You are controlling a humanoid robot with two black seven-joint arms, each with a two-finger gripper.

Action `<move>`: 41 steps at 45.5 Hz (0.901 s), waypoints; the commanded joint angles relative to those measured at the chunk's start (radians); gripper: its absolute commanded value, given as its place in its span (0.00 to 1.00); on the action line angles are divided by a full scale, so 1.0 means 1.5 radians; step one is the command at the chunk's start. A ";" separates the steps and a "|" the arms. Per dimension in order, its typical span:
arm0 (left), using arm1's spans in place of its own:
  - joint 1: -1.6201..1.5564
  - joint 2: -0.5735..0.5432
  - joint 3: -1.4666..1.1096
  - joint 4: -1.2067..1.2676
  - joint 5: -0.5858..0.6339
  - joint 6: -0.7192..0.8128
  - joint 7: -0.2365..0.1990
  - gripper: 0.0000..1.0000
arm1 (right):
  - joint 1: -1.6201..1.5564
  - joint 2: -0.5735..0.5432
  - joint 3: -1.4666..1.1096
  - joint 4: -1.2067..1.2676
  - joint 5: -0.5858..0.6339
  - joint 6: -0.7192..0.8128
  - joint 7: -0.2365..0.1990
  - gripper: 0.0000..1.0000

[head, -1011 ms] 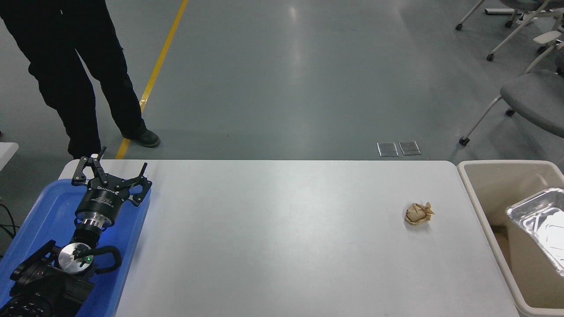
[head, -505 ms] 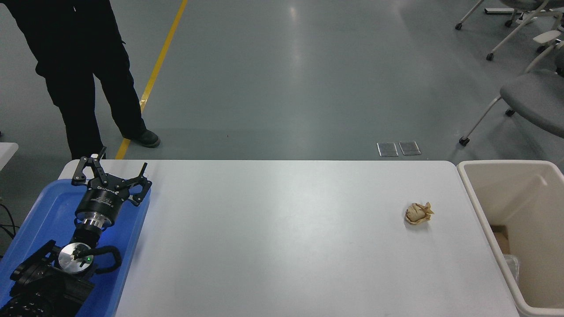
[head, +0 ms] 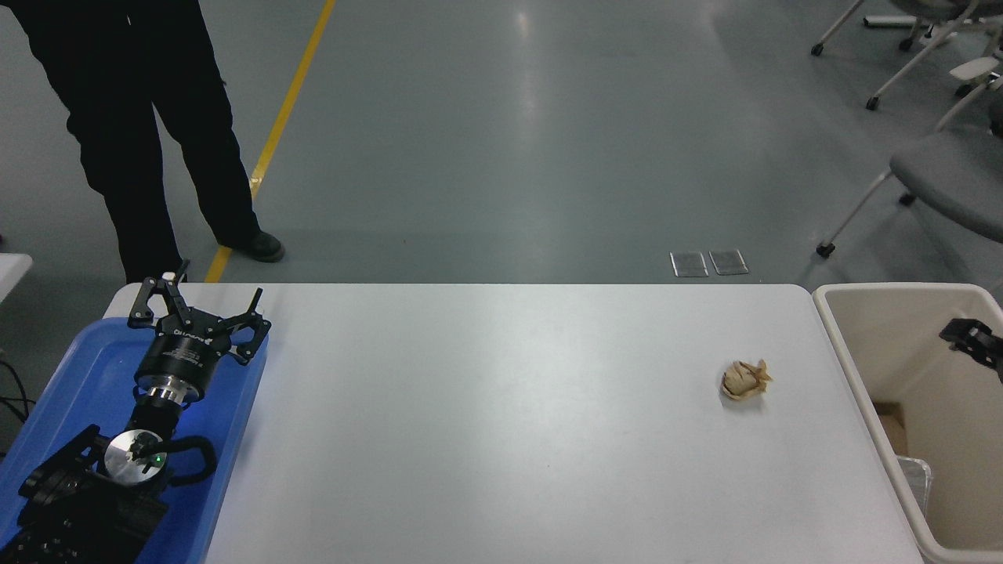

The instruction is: Pick up foil plate and place in dustbin

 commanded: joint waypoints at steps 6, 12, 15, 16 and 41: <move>0.000 0.000 0.000 0.001 0.000 0.000 0.000 0.99 | 0.266 0.089 -0.096 0.123 0.000 0.267 0.000 1.00; 0.000 0.000 0.000 0.000 0.000 0.000 0.000 0.99 | 0.361 0.166 -0.090 0.123 0.001 0.450 0.000 1.00; 0.000 0.000 0.000 0.001 0.000 0.000 0.000 0.99 | 0.401 0.203 -0.084 0.123 0.001 0.502 0.000 1.00; 0.000 0.000 0.000 0.000 0.000 0.000 0.000 0.99 | 0.414 0.213 -0.080 0.123 0.002 0.513 0.000 1.00; 0.001 0.000 -0.001 0.001 0.000 0.000 0.000 0.99 | 0.574 0.354 -0.026 0.123 0.121 0.549 0.001 1.00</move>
